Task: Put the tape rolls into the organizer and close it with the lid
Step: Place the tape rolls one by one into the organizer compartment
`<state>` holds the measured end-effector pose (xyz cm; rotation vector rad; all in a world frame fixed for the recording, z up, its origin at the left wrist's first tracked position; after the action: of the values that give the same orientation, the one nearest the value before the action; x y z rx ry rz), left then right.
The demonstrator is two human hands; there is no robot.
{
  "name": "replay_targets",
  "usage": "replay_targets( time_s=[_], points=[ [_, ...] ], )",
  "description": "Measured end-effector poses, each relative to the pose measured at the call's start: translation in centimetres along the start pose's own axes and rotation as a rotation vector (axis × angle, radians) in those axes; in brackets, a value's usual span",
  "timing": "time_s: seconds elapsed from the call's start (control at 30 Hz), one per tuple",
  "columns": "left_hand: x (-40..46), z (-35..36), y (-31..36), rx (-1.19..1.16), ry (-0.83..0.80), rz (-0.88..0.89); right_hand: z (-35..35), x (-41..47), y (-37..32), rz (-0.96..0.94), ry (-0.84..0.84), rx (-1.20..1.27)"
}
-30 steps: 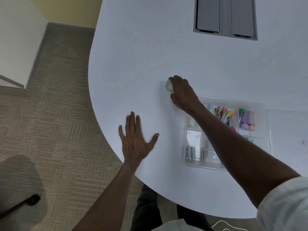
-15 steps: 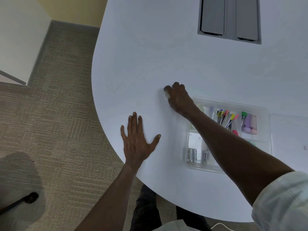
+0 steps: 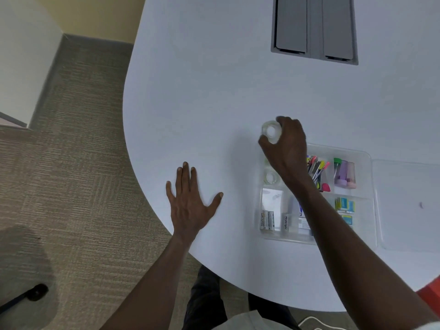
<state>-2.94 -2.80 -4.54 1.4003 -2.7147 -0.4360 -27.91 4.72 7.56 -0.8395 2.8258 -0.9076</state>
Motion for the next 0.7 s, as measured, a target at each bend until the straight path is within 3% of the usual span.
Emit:
replay_targets(
  time_s=[0.23,0.57,0.7],
  points=[
    [0.0,0.0,0.1,-0.005,0.005,-0.001,-2.5,-3.7,5.5,0.246,-0.103,-0.117],
    [0.1,0.1,0.1,0.010,0.011,0.001,0.2,-5.2,6.3,0.153,-0.308,-0.255],
    [0.0,0.1,0.2,0.004,0.015,0.002,1.0,-4.9,5.9,0.209,-0.367,-0.247]
  ],
)
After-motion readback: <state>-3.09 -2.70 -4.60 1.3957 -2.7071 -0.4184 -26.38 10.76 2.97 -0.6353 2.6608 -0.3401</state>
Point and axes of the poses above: each hand's wrist, its own x-axis towards the middle knuckle, its own z-axis out of the palm, y = z × x, the point moved 6 cm from there along x, towards the middle knuckle, and after that the axes turned 1 degree about y, right-handed, at the moved point
